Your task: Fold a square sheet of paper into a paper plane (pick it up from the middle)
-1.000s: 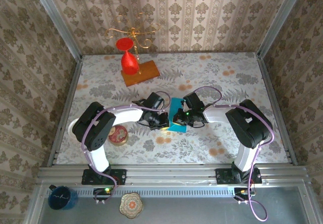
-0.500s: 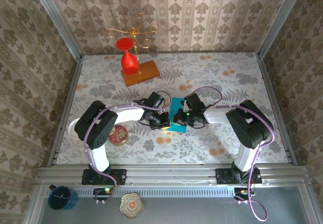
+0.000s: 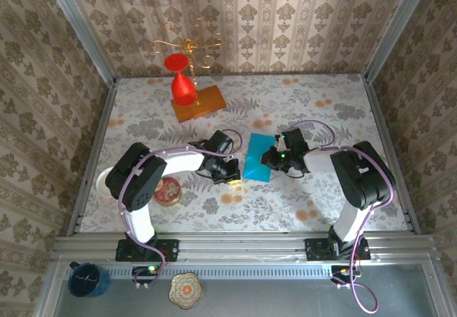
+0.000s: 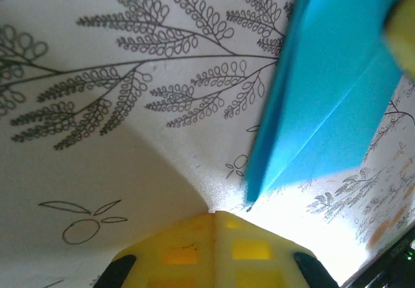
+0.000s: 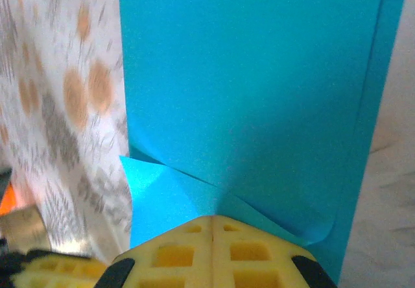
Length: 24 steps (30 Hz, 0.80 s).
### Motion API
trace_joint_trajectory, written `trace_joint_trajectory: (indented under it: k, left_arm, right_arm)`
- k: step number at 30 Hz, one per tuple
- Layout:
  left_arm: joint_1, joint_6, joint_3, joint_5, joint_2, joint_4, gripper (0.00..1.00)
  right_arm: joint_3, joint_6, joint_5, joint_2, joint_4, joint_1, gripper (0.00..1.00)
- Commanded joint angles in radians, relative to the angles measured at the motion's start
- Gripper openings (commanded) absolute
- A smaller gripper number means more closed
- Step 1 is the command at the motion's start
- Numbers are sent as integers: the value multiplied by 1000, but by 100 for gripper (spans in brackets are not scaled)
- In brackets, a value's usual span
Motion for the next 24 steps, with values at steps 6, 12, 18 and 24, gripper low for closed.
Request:
trace_joint_trajectory:
  k: [6, 12, 18, 24]
  left_arm:
    - [8, 37, 39, -31, -27, -113, 3]
    - [10, 62, 78, -40, -81, -41, 5]
    - [0, 40, 75, 31, -35, 29, 6]
    - [-10, 53, 90, 23, 22, -34, 5]
  right_arm:
    - [-3, -51, 34, -30, -49, -43, 6]
    - [-4, -33, -4, 4, -51, 38, 6]
    - [-21, 22, -25, 16, -12, 118, 6]
    - [-18, 41, -31, 23, 5, 137, 6]
